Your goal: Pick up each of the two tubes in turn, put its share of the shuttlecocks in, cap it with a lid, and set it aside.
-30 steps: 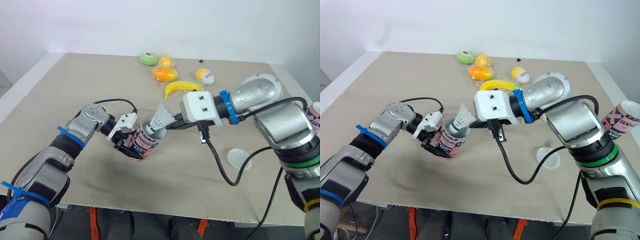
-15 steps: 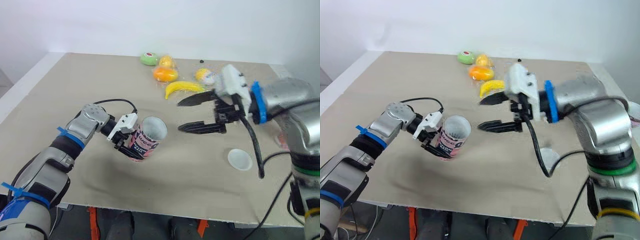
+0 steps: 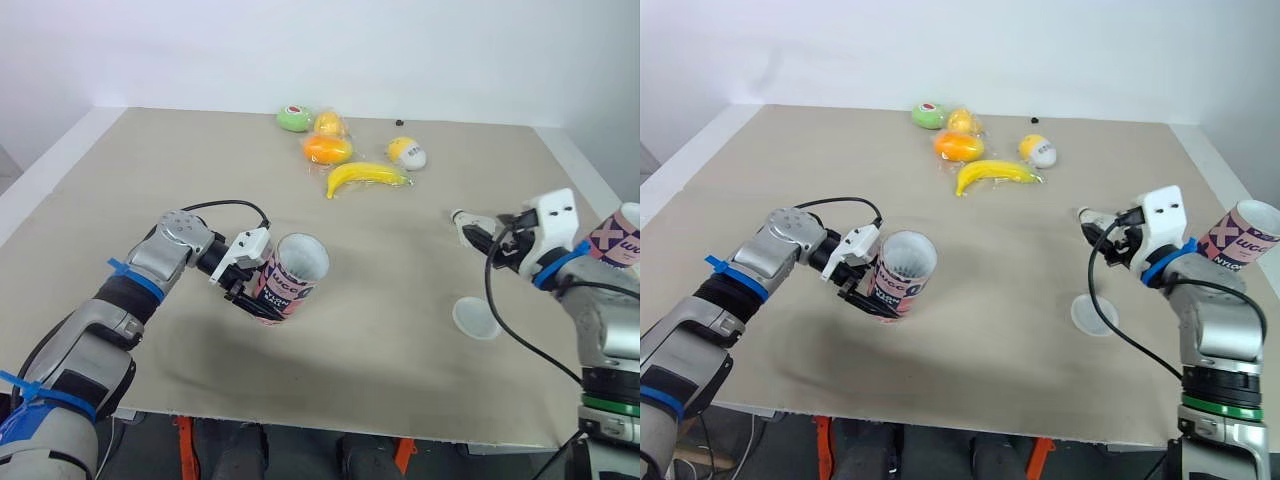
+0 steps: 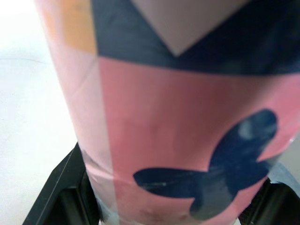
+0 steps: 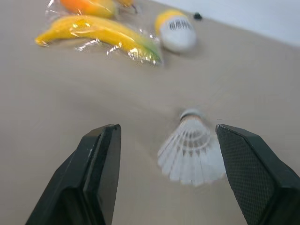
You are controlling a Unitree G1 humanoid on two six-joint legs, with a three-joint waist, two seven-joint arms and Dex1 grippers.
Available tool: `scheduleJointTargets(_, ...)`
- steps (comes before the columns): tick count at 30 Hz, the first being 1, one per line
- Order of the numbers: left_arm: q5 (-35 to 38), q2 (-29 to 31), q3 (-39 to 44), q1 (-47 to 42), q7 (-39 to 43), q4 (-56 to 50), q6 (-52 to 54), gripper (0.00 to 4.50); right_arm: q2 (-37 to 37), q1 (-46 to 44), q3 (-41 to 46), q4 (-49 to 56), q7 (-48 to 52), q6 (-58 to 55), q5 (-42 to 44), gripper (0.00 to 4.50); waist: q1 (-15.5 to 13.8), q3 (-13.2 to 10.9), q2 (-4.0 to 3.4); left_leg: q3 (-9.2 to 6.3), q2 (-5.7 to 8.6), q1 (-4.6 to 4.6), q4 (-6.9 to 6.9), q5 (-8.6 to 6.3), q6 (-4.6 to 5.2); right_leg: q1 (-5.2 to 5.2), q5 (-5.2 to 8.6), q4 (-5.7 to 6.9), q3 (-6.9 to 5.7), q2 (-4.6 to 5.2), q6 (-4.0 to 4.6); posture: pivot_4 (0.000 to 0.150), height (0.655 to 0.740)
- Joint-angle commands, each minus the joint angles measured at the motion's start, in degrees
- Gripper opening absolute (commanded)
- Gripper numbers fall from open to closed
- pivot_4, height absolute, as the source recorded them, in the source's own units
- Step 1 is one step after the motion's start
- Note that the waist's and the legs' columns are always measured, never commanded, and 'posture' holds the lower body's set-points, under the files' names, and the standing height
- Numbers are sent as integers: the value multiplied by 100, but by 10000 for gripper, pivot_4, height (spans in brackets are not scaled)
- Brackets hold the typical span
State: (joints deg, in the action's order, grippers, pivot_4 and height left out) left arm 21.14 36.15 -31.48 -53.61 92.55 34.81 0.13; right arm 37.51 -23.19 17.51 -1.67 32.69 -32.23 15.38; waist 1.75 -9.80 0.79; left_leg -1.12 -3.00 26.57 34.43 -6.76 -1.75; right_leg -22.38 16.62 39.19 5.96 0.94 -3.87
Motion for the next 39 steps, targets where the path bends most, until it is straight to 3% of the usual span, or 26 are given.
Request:
scheduleJointTargets(1,-163,2,-24,80,-5,-30,53,32005,-52,-229,-72,-242,-157,241,-72,34798,17,0,0,0,0,0,1,0,0,1,0,0,0,0,0,1500,7321)
scheduleJointTargets(22,-188,-3,38,61,-5,-23,88,32005,-225,-2177,-672,-4195,-271,1659,-677,34798,44,-2,-3,1,5,-4,1,1,1,6,-2,0,4,3,-5,1500,7321)
scheduleJointTargets(27,-191,14,53,78,-5,-49,109,32005,-259,-2365,-727,-4583,-242,1910,-748,13350,45,-2,-4,0,5,-5,0,1,1,6,-2,0,3,2,-5,1500,7321)
scheduleJointTargets(28,-195,14,61,78,-5,-47,110,32005,-256,-2372,-736,-4590,-223,1938,-748,6854,45,-2,-4,0,5,-5,0,1,1,6,-2,0,3,2,-5,1500,7321)
scheduleJointTargets(30,-200,13,70,80,-5,-46,114,32005,-249,-2381,-751,-4609,-203,1979,-754,568,46,-2,-4,0,5,-5,0,1,1,6,-2,0,4,2,-5,1500,7321)
scheduleJointTargets(34,-203,18,80,88,-5,-61,130,32005,-165,-2246,-720,-4062,-72,2030,-676,568,48,-3,-7,0,5,-5,0,1,1,6,-2,0,4,2,-5,1500,7321)
scheduleJointTargets(39,-199,31,69,91,-5,-74,138,32005,-8,-1754,-890,-1781,971,2025,-217,568,55,-6,-17,-1,5,-4,0,1,1,6,-2,0,5,1,-7,1500,7321)
